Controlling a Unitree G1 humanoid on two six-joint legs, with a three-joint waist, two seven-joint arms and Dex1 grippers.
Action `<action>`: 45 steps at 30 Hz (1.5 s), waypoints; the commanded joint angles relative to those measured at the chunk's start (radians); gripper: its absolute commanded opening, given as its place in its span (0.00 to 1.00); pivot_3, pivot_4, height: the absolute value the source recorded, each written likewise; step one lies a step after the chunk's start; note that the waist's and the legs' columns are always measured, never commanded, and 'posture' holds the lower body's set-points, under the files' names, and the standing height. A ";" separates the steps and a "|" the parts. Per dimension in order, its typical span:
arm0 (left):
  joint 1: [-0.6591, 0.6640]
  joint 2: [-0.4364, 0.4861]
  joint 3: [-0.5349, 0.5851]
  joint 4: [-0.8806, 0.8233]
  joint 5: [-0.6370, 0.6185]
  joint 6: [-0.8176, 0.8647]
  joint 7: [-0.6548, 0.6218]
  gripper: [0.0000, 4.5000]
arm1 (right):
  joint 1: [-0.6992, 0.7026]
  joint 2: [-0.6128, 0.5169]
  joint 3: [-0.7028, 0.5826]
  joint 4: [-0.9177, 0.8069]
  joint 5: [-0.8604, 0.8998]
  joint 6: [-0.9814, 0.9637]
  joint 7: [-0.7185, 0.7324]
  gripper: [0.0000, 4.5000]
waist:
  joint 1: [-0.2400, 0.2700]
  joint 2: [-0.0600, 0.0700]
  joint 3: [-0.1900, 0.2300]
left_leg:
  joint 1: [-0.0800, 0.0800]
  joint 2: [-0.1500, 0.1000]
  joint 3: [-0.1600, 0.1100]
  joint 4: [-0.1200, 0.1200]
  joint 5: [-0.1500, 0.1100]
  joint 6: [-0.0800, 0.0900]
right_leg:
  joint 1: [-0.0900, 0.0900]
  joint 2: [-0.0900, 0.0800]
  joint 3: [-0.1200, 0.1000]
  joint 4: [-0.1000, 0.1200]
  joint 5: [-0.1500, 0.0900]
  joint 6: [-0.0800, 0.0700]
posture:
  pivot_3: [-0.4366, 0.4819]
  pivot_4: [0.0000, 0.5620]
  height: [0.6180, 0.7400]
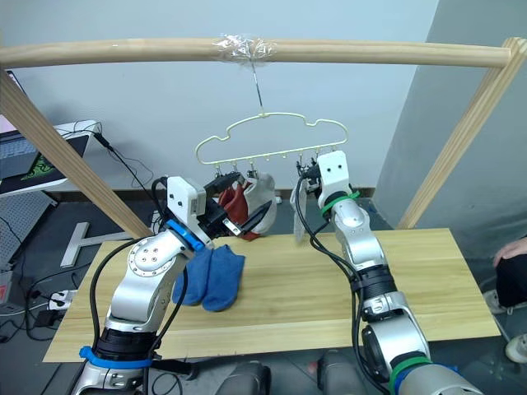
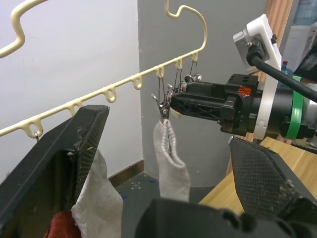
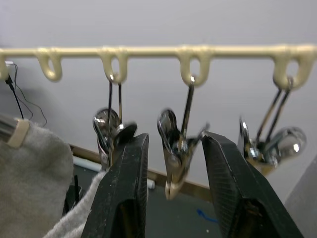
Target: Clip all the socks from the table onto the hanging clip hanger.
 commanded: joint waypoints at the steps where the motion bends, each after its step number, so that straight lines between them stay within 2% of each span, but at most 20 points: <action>1: -0.023 0.002 0.012 -0.048 -0.016 0.002 0.006 1.00 | -0.032 0.003 -0.015 0.004 0.001 -0.037 0.000 0.38 | 0.000 0.000 0.000 | 0.000 0.000 0.000 0.000 0.000 0.000 | 0.000 0.000 0.000 0.000 0.000 0.000 | 0.55 0.26 1.00; 10: -0.030 0.015 0.022 -0.107 -0.114 0.076 -0.041 1.00 | -0.034 0.023 -0.010 -0.005 0.031 -0.059 0.057 0.38 | 0.000 0.000 0.000 | 0.000 0.000 0.000 0.000 0.000 0.000 | 0.000 0.000 0.000 0.000 0.000 0.000 | 0.55 0.25 1.00; 45: -0.048 0.012 0.008 -0.130 -0.120 0.071 -0.032 1.00 | -0.058 0.040 -0.031 0.010 0.038 -0.071 0.072 0.38 | 0.000 0.000 -0.001 | 0.000 0.000 0.000 0.000 0.000 0.000 | 0.000 0.000 0.000 0.001 0.000 0.000 | 0.55 0.20 1.00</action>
